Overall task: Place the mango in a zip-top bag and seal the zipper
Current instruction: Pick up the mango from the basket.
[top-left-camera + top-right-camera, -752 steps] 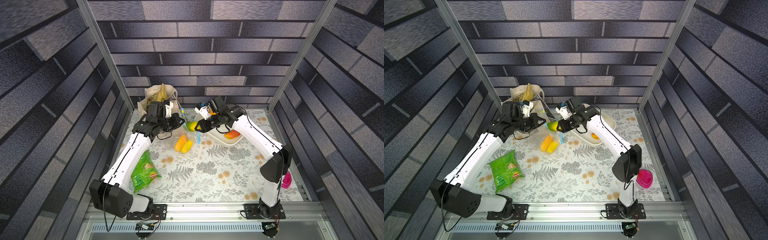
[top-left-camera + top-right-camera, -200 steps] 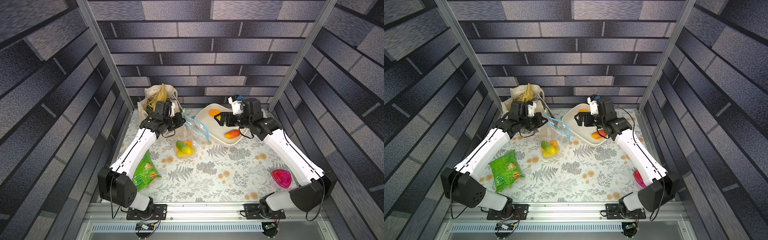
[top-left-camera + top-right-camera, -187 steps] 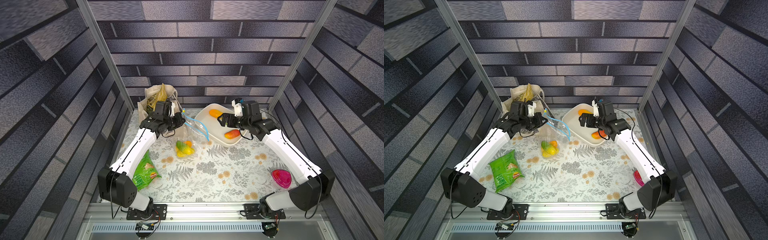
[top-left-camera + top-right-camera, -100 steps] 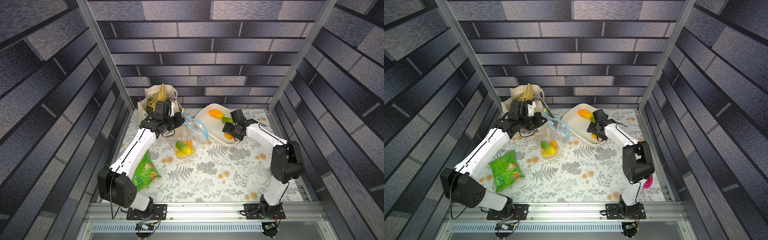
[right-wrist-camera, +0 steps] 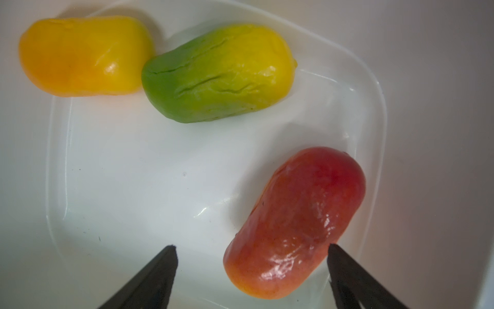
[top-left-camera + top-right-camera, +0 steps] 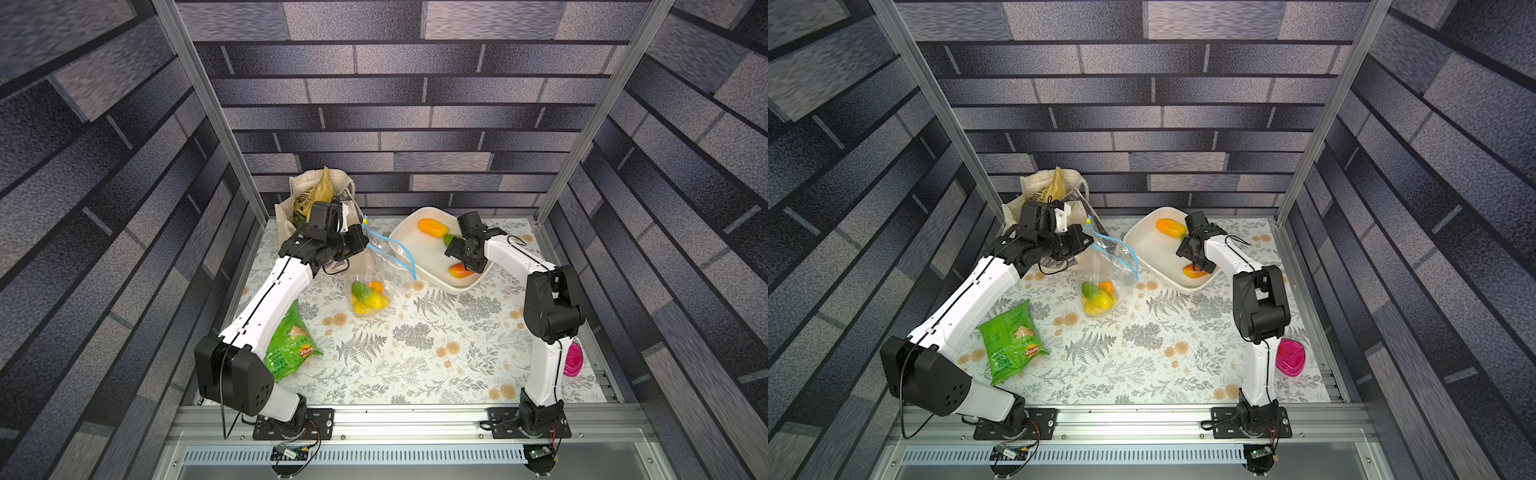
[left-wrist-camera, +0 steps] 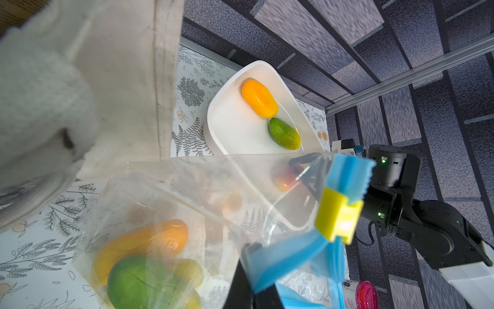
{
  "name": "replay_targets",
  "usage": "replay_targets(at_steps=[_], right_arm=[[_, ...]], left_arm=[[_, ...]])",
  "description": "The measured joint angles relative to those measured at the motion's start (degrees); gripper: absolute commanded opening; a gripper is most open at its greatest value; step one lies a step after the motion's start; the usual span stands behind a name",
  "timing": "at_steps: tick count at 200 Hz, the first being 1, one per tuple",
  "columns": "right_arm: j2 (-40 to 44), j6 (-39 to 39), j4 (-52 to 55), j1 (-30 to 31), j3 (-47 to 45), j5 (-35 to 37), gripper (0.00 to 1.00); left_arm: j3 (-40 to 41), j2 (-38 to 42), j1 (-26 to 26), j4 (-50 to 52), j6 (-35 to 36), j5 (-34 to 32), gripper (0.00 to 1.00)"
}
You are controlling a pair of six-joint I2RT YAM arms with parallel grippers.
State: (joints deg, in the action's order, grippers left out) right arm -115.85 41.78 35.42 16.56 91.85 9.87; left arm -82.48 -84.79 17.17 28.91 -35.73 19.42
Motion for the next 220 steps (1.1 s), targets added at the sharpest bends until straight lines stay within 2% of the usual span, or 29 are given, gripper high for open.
replay_targets(at_steps=[21,38,81,101,117,145,161,175,186,220], right_arm=[[-1.7,0.0,0.1,-0.5,0.0,-0.5,0.90],[-3.9,-0.6,0.8,-1.0,1.2,-1.6,0.84],[-11.7,-6.8,5.8,-1.2,13.7,-4.4,0.74],[-13.4,-10.9,7.3,-1.2,17.0,-5.5,0.75],[-13.4,-13.6,9.1,-1.2,17.0,-5.5,0.79],[-13.4,-19.1,12.9,-1.2,17.1,-5.7,0.77],[-13.5,-21.7,14.5,-1.2,17.0,-6.0,0.67],[-13.5,-23.4,15.0,-1.2,16.9,-6.3,0.48],[-13.5,-24.4,15.2,-1.2,16.9,-6.4,0.37],[-11.8,-25.9,14.6,-1.2,15.9,-7.3,0.25]], left_arm=[[0.0,0.0,0.0,0.0,0.0,0.0,0.00],[0.0,0.0,0.0,0.0,0.1,0.0,0.00],[0.0,0.0,0.0,0.1,0.7,0.0,0.00],[0.0,0.0,0.0,0.1,0.9,-0.1,0.00],[0.0,0.0,0.0,0.1,0.9,-0.2,0.00],[0.0,0.0,0.0,0.3,0.9,-0.2,0.00],[0.0,0.0,0.0,0.3,0.8,-0.2,0.00],[0.0,0.0,0.0,0.3,0.8,-0.2,0.00],[0.0,0.0,0.0,0.3,0.8,-0.2,0.00],[0.0,0.0,0.4,0.6,0.8,-0.2,0.00]])
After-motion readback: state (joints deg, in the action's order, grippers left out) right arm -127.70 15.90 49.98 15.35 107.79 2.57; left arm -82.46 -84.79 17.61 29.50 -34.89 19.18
